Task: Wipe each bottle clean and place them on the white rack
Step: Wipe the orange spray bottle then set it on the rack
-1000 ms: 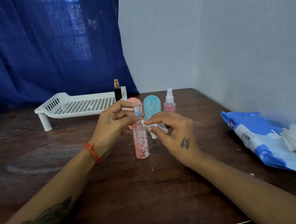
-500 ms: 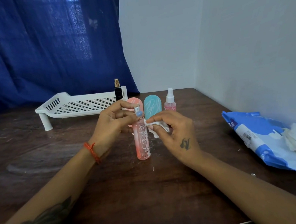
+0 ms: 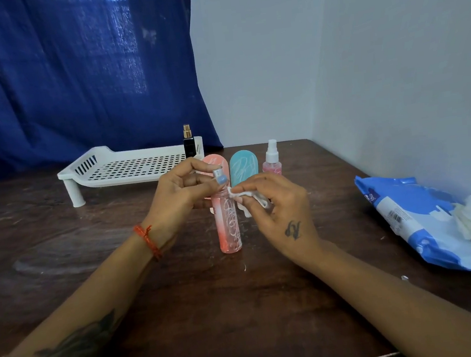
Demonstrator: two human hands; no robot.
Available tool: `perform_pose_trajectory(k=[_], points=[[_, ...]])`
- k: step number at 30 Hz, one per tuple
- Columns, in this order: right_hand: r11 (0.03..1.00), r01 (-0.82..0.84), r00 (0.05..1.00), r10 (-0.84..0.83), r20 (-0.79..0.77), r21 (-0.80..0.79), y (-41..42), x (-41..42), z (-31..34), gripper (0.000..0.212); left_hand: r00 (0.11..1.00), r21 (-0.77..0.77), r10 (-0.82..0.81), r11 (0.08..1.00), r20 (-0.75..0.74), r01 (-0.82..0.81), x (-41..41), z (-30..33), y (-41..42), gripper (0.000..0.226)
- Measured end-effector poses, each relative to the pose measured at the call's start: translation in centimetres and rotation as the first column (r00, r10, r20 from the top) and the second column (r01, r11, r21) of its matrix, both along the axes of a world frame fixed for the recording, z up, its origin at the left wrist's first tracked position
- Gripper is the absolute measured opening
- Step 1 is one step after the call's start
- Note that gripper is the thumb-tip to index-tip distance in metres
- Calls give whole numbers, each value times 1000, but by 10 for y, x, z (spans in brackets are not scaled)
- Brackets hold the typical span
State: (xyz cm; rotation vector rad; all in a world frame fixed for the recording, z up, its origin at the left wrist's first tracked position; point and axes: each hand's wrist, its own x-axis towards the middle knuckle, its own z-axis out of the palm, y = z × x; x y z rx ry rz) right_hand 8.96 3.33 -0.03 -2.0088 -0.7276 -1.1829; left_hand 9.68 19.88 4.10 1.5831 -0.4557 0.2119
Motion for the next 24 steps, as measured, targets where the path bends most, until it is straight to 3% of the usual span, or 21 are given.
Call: perform_pose_trajectory(k=[7, 14, 19, 24], points=[[996, -2, 998, 8, 66, -86, 1, -5, 2, 15, 1000, -5, 2, 1000, 11, -2, 0, 0, -1, 15], [997, 54, 994, -49, 101, -54, 6, -4, 3, 16, 1000, -2, 1, 1000, 21, -1, 0, -1, -1, 16], [984, 50, 990, -26, 138, -174, 7, -9, 2, 23, 1000, -7, 0, 1000, 26, 0, 0, -1, -1, 15], [987, 113, 989, -100, 113, -112, 4, -5, 2, 21, 999, -6, 13, 1000, 30, -13, 1, -1, -1, 16]])
